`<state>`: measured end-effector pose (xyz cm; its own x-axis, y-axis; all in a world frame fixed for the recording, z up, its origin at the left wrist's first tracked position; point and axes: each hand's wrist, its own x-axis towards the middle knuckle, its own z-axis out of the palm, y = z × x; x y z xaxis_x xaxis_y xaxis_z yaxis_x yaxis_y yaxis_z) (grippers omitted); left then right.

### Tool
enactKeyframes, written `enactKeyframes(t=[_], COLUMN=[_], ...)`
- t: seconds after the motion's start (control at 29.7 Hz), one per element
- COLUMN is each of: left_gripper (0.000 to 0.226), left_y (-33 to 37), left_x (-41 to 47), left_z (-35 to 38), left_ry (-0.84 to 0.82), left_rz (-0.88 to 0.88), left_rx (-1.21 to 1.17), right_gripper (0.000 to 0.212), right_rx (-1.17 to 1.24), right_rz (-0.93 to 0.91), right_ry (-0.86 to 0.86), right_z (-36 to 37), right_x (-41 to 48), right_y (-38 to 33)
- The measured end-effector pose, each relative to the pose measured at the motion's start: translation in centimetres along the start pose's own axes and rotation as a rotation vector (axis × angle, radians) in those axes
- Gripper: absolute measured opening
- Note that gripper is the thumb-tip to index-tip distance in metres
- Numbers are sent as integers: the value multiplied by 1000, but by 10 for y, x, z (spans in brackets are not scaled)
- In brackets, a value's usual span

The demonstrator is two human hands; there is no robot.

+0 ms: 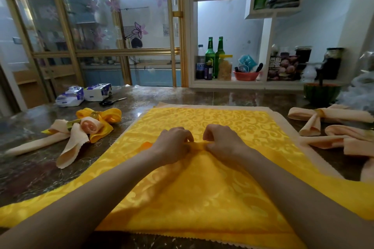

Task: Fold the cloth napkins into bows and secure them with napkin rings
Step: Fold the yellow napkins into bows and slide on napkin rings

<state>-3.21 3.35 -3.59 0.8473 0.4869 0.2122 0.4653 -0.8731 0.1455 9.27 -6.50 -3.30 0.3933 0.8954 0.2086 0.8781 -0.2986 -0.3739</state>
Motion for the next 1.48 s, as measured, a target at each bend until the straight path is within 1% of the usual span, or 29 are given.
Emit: enactKeyframes(t=[0.07,0.2,0.3,0.4,0.47,0.54,0.61,0.64,0.74,0.84,0.91,0.98,1.04,1.11,1.21,1.28,1.31,1.38,1.48], left_gripper=[27,23,17,25,27,26,26,27,28,27,25,23,19,17,18,22,24,29,28], left_y=[1,0,-2,-4,-4,-5,-5,-5,-6,-7,-5,-3,-2,0,0,-1,-1,0,5], left_x=[-3,-10,-13,-11,-11,-10,-10,-11,-12,-13,-15,-18,-21,-24,-27,-24,-22,-18,-16], left_z=[-4,-11,-7,-5,-7,-8,-9,-10,-13,-16,-14,-12,-10,-11,-14,-14,-14,-15,-14], left_ry=[5,62,-22,-55,-50,-83,-107,-109,-109,-112,-51,40,70,19,-85,-117,-139,-190,-178], left_rz=[11,36,-28,-74,-76,-63,-32,-19,-1,-9,2,53,90,77,12,-49,-87,-126,-64], left_rx=[-8,-6,-68,-160,-173,-114,-25,18,72,62,61,126,151,83,-107,-207,-228,-197,-71], right_gripper=[25,17,18,11,3,15,16,18,31,28,25,22,20,18,14,10,13,19,25], right_rx=[-14,-106,-159,-191,-144,-79,-44,-41,-103,-162,-212,-269,-267,-183,-113,-75,-65,-87,-120], right_rz=[-1,-118,-201,-268,-258,-210,-165,-147,-103,-104,-123,-166,-202,-211,-211,-192,-185,-172,-145], right_ry=[14,47,16,-46,-61,-60,-80,-107,-185,-150,-99,-33,2,-31,-122,-138,-128,-92,-68], right_z=[1,6,6,4,5,5,4,4,2,-3,-7,-7,-4,-3,-3,-3,-1,2,5], right_x=[-1,-4,-10,-14,-15,-13,-10,-9,-5,-4,-6,-10,-15,-20,-23,-24,-24,-22,-20], right_y=[-3,-8,-9,-6,-3,0,2,3,3,2,-1,-5,-7,-6,-2,-1,-1,-2,-3])
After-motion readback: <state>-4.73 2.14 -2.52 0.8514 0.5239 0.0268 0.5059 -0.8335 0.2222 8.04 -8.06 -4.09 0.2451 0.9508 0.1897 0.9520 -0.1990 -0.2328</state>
